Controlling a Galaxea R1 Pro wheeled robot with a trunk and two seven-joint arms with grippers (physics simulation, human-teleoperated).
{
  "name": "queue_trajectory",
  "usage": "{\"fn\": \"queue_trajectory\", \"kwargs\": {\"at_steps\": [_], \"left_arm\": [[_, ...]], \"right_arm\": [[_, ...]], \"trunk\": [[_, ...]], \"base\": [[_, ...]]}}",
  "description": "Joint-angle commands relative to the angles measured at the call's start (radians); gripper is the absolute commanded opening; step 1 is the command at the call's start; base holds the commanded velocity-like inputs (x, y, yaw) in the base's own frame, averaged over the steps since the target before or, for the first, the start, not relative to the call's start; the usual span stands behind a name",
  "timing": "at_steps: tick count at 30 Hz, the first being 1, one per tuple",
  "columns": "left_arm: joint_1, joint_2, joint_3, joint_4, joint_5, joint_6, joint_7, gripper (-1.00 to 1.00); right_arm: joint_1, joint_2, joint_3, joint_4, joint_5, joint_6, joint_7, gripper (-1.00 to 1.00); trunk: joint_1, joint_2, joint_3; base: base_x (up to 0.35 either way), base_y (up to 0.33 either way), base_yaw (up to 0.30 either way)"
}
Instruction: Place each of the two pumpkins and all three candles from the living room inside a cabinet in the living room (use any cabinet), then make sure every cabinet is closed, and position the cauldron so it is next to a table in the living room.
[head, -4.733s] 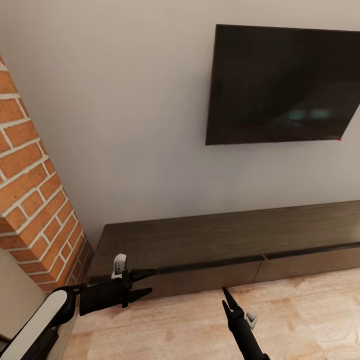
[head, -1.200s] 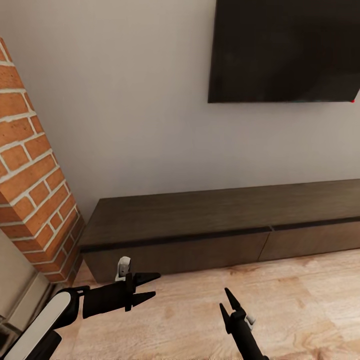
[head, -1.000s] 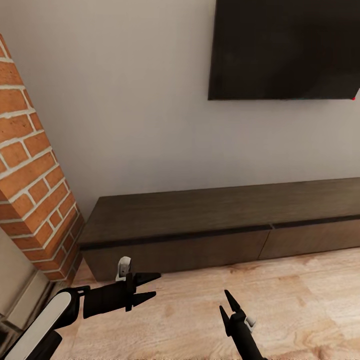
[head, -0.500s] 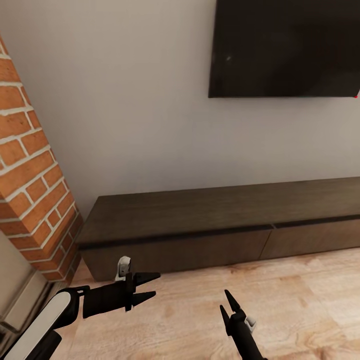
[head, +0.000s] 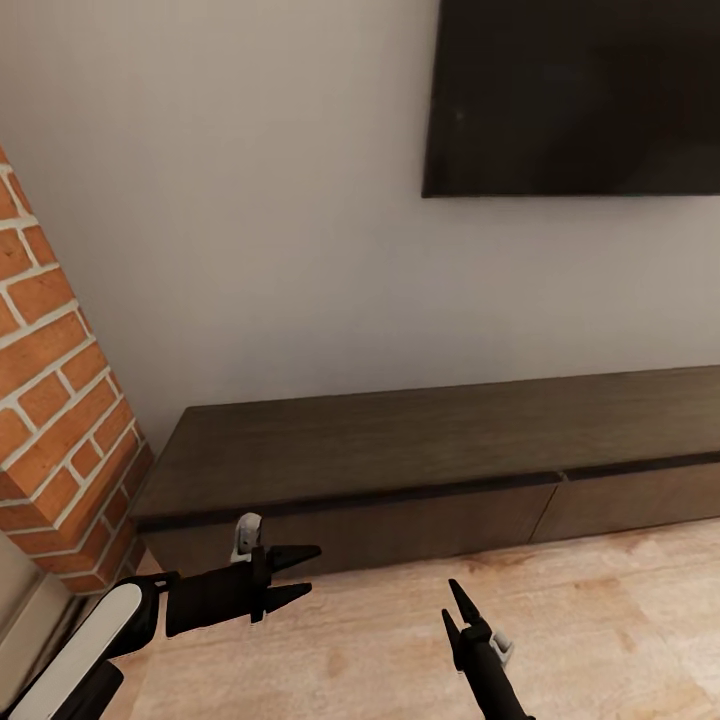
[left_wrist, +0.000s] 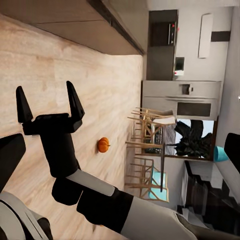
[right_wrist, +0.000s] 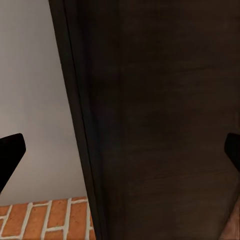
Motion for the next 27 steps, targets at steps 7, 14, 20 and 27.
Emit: {"fn": "queue_trajectory", "kwargs": {"at_steps": [7, 14, 20, 27], "left_arm": [[-0.001, -0.005, -0.003, 0.000, 0.006, 0.002, 0.002, 1.00], [-0.001, -0.009, -0.057, 0.000, 0.009, 0.001, 0.002, 1.00], [-0.001, -0.011, -0.079, 0.002, 0.010, 0.000, -0.009, 1.00], [-0.001, -0.013, -0.088, 0.002, 0.010, 0.000, -0.010, 1.00]], "right_arm": [[0.000, 0.003, -0.008, -0.006, -0.009, 0.014, -0.012, 1.00], [0.000, 0.009, -0.008, -0.031, -0.007, -0.022, -0.126, 1.00], [-0.007, 0.009, -0.002, -0.067, 0.004, -0.065, -0.166, 1.00], [-0.014, 0.010, 0.000, -0.182, 0.004, -0.059, -0.214, 1.00]], "trunk": [[0.000, 0.000, -0.001], [0.000, 0.000, -0.001], [0.000, 0.000, -0.001], [0.000, 0.000, -0.001]], "base": [[0.064, 0.000, 0.000], [0.002, 0.000, 0.000], [0.000, 0.000, 0.000], [0.000, 0.000, 0.000]]}}
